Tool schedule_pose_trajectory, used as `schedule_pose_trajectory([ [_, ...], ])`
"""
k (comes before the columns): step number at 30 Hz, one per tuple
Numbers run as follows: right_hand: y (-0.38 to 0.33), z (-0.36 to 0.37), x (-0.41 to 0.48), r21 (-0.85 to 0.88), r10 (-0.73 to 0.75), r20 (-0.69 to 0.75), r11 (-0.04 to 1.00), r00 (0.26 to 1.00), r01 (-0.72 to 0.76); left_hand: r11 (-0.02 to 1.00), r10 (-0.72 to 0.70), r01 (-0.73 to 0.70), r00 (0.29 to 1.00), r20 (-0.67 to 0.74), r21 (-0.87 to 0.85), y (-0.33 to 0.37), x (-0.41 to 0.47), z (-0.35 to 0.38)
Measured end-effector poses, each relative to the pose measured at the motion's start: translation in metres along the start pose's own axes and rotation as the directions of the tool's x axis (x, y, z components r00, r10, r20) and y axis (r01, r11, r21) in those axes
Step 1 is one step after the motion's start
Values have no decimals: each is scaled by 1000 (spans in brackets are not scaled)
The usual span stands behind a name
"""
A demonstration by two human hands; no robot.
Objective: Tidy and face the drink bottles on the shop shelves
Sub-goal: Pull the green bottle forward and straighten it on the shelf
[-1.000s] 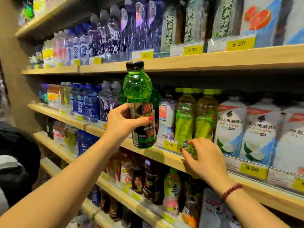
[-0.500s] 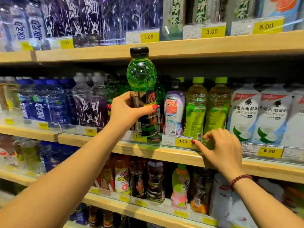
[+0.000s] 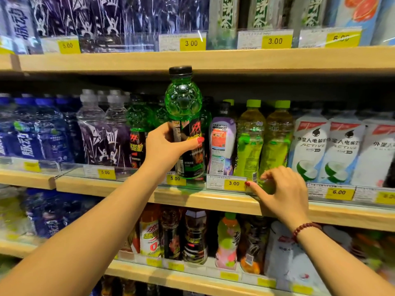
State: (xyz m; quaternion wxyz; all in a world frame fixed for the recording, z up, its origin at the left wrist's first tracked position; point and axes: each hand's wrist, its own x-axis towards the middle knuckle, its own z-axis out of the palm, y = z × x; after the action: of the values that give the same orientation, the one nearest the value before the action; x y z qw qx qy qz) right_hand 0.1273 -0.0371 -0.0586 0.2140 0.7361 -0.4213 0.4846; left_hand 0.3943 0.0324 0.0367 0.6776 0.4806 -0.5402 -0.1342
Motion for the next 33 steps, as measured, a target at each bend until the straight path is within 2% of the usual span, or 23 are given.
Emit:
schedule_pose_trajectory([
  [15,2,2,-1,-3,-25,-29,1000,999,25,992,86,-82,995,-41,95,-19,6,18],
  [20,3,4,-2,-12,-29,-37,1000,999,29,966,95,-91,995,-5,240,-29,4,23],
  [23,3,4,-2,-11,-36,-40,999,999,36,972,125,-111,990,-57,208,-31,3,27],
  [25,3,4,-2,-14,-40,-46,999,998,39,985,78,-61,992,-99,163,-33,5,27],
  [29,3,4,-3,-25,-44,-46,999,998,43,976,87,-63,990,-108,210,-39,7,28],
  [33,3,4,-3,-26,-44,-43,999,998,43,987,30,-17,997,-76,161,-50,7,27],
])
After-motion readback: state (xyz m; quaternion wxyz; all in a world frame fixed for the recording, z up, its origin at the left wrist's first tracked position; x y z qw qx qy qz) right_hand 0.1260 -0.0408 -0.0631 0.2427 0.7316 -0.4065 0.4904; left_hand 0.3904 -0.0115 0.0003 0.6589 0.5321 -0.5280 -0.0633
